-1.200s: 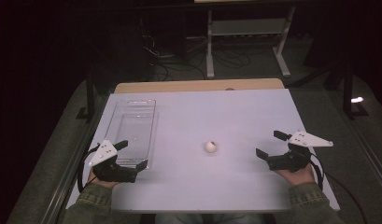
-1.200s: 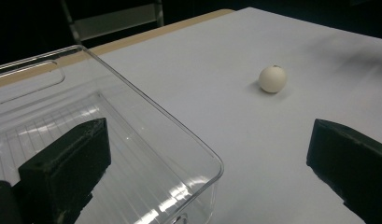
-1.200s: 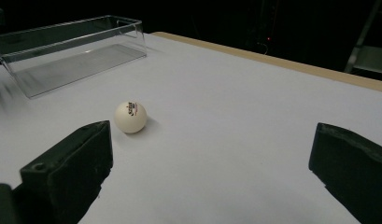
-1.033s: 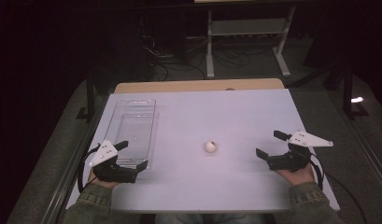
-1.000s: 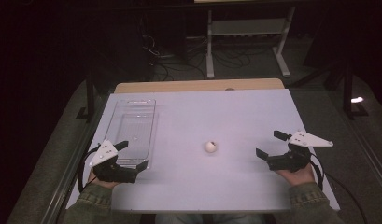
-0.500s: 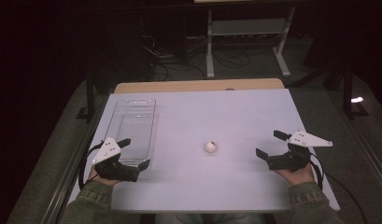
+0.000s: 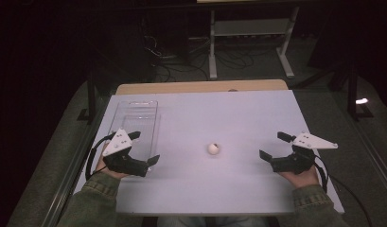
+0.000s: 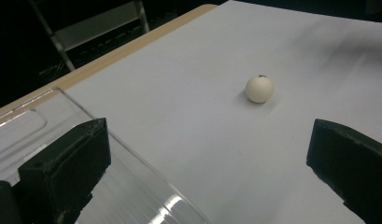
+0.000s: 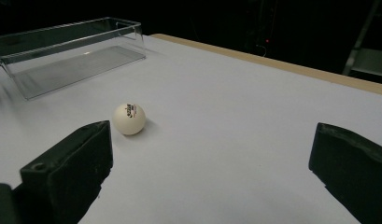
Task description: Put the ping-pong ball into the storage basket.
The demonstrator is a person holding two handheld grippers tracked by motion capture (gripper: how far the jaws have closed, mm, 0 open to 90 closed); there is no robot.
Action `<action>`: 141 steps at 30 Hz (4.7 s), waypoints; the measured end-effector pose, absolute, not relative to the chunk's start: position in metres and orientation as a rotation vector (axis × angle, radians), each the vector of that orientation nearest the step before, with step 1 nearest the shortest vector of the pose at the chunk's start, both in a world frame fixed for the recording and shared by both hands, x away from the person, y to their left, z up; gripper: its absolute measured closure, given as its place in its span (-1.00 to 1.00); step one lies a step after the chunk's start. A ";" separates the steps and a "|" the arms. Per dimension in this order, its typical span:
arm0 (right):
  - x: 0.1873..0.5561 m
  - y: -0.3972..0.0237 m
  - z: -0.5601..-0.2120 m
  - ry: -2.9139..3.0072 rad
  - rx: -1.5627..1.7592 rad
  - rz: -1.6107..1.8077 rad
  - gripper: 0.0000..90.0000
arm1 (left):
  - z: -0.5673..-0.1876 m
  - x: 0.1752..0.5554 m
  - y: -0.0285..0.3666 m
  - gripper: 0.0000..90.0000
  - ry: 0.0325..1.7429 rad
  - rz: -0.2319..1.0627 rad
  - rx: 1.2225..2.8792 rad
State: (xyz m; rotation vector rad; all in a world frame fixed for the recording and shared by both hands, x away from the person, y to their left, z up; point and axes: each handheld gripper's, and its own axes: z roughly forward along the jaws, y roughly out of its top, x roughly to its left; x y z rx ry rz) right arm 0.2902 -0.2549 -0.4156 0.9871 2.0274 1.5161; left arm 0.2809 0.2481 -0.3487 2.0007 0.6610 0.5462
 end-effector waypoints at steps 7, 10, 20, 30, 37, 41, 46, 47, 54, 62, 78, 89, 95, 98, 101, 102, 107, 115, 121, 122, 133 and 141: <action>0.290 -0.255 -0.415 2.024 0.984 1.517 -1.00 | -0.345 0.287 0.244 -1.00 0.663 0.550 2.006; 0.290 -0.255 -0.415 2.024 0.985 1.519 -1.00 | -0.346 0.292 0.240 -1.00 0.660 0.534 2.019; 0.290 -0.254 -0.415 2.024 0.976 1.522 -1.00 | -0.343 0.303 0.221 -1.00 0.604 0.488 2.059; 0.290 -0.253 -0.415 2.031 0.973 1.527 -1.00 | -0.331 0.311 0.207 -1.00 0.560 0.518 2.099; 0.290 -0.252 -0.415 2.037 0.964 1.525 -1.00 | -0.327 0.319 0.199 -1.00 0.535 0.511 2.129; 0.289 -0.253 -0.415 2.026 0.968 1.530 -1.00 | -0.328 0.324 0.194 -1.00 0.524 0.486 2.152; 0.290 -0.253 -0.415 2.032 0.965 1.532 -1.00 | -0.329 0.331 0.188 -1.00 0.530 0.458 2.176; 0.290 -0.253 -0.415 2.032 0.964 1.533 -1.00 | -0.329 0.332 0.187 -1.00 0.526 0.457 2.183; 0.289 -0.253 -0.415 2.026 0.966 1.535 -1.00 | -0.327 0.336 0.179 -1.00 0.506 0.451 2.216; 0.289 -0.254 -0.415 2.024 0.967 1.537 -1.00 | -0.324 0.345 0.172 -1.00 0.497 0.438 2.244; 0.290 -0.254 -0.415 2.028 0.970 1.539 -1.00 | -0.321 0.353 0.151 -1.00 0.457 0.427 2.296; 0.289 -0.257 -0.415 2.023 0.976 1.547 -1.00 | -0.323 0.359 0.136 -1.00 0.442 0.413 2.346; 0.290 -0.256 -0.415 2.029 0.962 1.548 -1.00 | -0.324 0.362 0.127 -1.00 0.428 0.406 2.375; 0.290 -0.256 -0.415 2.026 0.966 1.551 -1.00 | -0.324 0.364 0.123 -1.00 0.420 0.403 2.387; 0.289 -0.257 -0.415 2.025 0.966 1.551 -1.00 | -0.324 0.366 0.118 -1.00 0.412 0.399 2.396; 0.289 -0.257 -0.415 2.022 0.967 1.551 -1.00 | -0.324 0.367 0.117 -1.00 0.408 0.398 2.396; 0.289 -0.258 -0.415 2.022 0.970 1.551 -1.00 | -0.324 0.369 0.108 -1.00 0.382 0.389 2.413; 0.288 -0.260 -0.415 2.022 0.974 1.555 -1.00 | -0.324 0.373 0.100 -1.00 0.365 0.378 2.434; 0.288 -0.260 -0.416 2.024 0.981 1.557 -1.00 | -0.327 0.375 0.093 -1.00 0.349 0.373 2.473; 0.287 -0.260 -0.415 2.025 0.980 1.557 -1.00 | -0.328 0.375 0.092 -1.00 0.344 0.372 2.483; 0.288 -0.261 -0.416 2.040 0.983 1.576 -1.00 | -0.332 0.381 0.073 -1.00 0.307 0.332 2.529; 0.287 -0.261 -0.416 2.039 0.983 1.572 -1.00 | -0.342 0.385 0.067 -1.00 0.284 0.322 2.600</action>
